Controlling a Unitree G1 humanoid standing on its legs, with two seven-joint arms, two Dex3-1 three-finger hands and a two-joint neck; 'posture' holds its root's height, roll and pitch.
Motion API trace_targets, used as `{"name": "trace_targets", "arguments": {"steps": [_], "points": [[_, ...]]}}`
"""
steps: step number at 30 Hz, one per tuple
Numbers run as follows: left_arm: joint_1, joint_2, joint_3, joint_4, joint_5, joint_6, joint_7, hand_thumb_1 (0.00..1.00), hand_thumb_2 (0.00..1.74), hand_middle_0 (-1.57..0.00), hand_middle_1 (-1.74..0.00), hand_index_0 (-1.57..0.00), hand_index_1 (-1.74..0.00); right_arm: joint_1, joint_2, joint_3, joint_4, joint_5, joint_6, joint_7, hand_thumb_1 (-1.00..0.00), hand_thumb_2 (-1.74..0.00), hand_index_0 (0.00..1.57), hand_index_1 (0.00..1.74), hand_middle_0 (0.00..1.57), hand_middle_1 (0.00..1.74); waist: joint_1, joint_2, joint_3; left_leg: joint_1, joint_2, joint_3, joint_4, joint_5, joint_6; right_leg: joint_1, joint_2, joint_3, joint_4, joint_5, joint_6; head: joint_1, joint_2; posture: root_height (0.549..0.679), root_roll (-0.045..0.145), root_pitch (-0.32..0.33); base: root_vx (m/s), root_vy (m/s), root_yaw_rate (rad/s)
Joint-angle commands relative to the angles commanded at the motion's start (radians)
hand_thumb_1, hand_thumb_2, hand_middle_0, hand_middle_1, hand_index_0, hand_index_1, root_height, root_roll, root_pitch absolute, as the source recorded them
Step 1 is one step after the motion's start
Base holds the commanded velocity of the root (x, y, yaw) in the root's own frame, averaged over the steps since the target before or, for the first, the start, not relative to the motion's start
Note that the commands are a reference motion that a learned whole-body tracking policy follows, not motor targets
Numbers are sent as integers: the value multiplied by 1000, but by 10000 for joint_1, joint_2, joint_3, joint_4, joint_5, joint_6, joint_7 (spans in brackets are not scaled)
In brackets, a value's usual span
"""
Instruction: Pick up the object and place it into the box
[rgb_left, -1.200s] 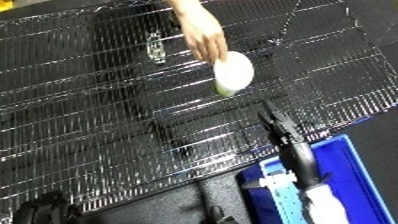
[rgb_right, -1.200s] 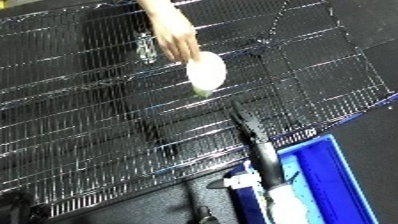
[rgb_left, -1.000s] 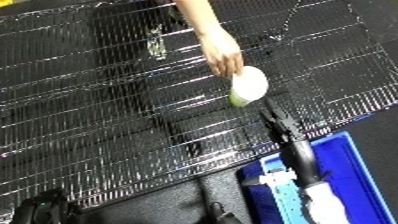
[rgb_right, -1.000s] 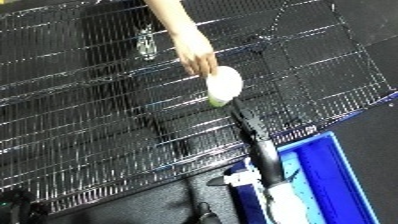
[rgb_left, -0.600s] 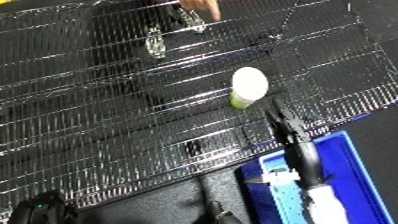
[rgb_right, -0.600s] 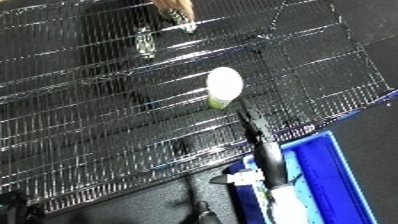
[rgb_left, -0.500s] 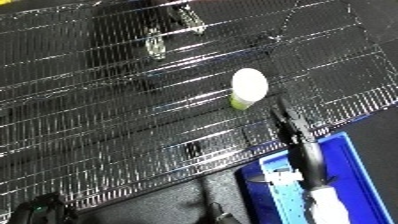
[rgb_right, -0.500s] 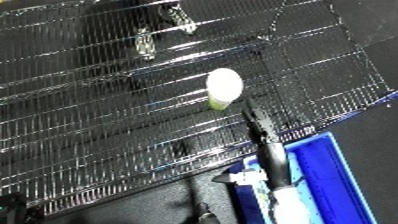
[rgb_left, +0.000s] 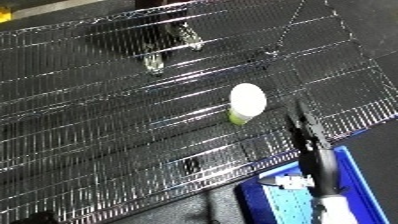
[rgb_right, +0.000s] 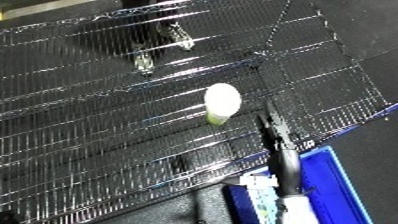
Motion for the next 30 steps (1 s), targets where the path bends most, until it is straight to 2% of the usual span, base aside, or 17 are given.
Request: {"name": "trace_targets", "arguments": {"steps": [5, 10, 17, 30], "points": [[-142, 75, -44, -103, 96, 123, 38, 1000, 1740, -1570, -1740, -1570, -1740, -265, 21, -9, 114, 164, 1, -228, 0, 0, 0, 0, 0, 0, -36, 77, 0, -204, -53, 10, 165, -92, 39, -273, 42, 33, 135, -22, -31, 522, 322, 629, 54, -99, 25, -39, -7], [-399, 150, -229, -85, 188, 234, 104, 1000, 1740, -1570, -1740, -1570, -1740, -747, -78, -92, 410, 45, -41, -669, 0, 0, 0, 0, 0, 0, -79, 186, 0, -459, -116, 14, 303, -160, 63, -565, 54, 55, 262, -25, -63, 906, 641, 628, 57, -82, 13, -42, -7], [-759, 264, -500, -45, 94, 295, 213, 1000, 1740, -1570, -1740, -1570, -1740, -1536, -176, -101, 914, 16, -12, -1078, 0, 0, 0, 0, 0, 0, -121, 397, 0, -970, -162, 81, 470, -211, 77, -1154, 65, 119, 472, -23, -128, 1370, 1112, 625, 62, -47, -21, -21, -15], [-1388, 412, -892, -100, -107, 391, 624, 1000, 1740, -1570, -1740, -1570, -1740, -2980, -555, 77, 1783, 142, 154, -1223, 0, 0, 0, 0, 0, 0, -57, 659, 0, -1779, -206, 130, 548, -203, 75, -2054, 67, 88, 651, -18, -212, 1895, 1931, 621, 67, 18, -29, -20, 2]]}}
